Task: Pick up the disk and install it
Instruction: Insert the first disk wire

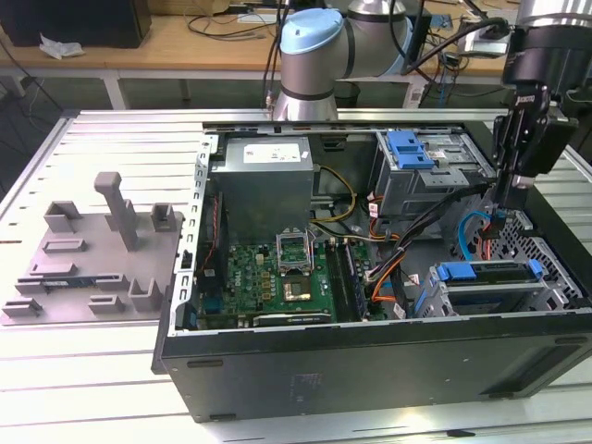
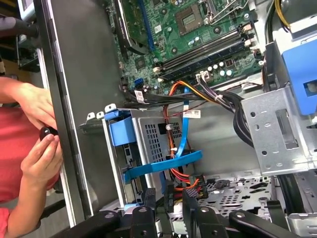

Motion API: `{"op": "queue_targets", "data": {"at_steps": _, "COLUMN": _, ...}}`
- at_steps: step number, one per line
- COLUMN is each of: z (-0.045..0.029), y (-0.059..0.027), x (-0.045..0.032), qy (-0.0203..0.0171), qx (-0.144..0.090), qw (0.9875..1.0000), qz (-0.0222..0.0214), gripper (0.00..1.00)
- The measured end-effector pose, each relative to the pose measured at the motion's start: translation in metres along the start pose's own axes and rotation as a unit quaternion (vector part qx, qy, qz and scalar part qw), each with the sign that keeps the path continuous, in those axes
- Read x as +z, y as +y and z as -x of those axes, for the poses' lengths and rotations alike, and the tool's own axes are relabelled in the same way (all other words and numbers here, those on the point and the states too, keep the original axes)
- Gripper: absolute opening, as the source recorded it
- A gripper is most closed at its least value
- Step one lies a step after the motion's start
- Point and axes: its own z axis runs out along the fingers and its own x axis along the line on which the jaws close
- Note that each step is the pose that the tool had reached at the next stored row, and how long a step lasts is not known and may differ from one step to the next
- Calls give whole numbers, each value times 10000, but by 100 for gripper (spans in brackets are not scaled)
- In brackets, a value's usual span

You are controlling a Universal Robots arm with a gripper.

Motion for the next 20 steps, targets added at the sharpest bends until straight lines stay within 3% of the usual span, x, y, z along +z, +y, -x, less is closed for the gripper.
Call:
{"op": "queue_targets", "data": {"at_steps": 14, "z": 61, "y": 2, "x": 102, "qy": 64, "qx": 2, "qw": 10000, "qz": -11, "gripper": 35}}
{"op": "queue_targets", "data": {"at_steps": 17, "z": 80, "y": 7, "x": 113, "qy": 116, "qx": 9, "qw": 9999, "qz": -24, "gripper": 35}}
{"op": "queue_targets", "data": {"at_steps": 19, "z": 95, "y": 15, "x": 115, "qy": 160, "qx": 14, "qw": 9999, "qz": -35, "gripper": 20}}
{"op": "queue_targets", "data": {"at_steps": 20, "z": 101, "y": 19, "x": 114, "qy": 178, "qx": 16, "qw": 9998, "qz": -39, "gripper": 20}}
